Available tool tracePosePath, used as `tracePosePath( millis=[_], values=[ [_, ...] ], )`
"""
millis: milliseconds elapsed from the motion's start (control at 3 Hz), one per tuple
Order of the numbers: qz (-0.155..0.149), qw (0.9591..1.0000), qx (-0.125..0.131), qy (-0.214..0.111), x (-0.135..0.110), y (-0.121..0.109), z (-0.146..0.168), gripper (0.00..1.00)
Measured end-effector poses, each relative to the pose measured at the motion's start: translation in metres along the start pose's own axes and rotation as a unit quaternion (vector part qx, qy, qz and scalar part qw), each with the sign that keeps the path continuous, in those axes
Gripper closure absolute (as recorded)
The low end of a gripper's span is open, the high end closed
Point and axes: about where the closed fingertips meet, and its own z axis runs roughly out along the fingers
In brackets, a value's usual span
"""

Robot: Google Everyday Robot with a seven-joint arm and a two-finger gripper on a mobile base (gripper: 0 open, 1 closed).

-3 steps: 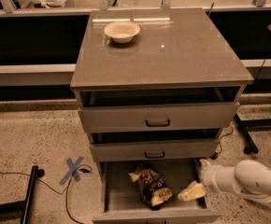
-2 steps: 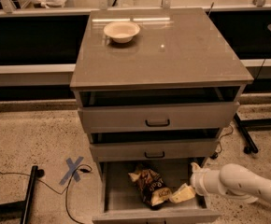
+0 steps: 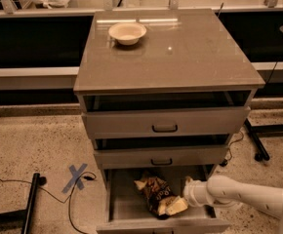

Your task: Pick brown chip bag from bottom drawer and place on counter

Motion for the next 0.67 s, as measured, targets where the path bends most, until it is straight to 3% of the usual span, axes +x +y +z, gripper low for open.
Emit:
tracePosePath(
  millis=[333,667],
  values=[
    [-0.003,0.9998,-0.022,-0.002,0.0128,0.0016,0.0386,0.0],
    [0.001,0.9997,-0.023,-0.003,0.0155,0.0012,0.0435,0.0]
  ],
)
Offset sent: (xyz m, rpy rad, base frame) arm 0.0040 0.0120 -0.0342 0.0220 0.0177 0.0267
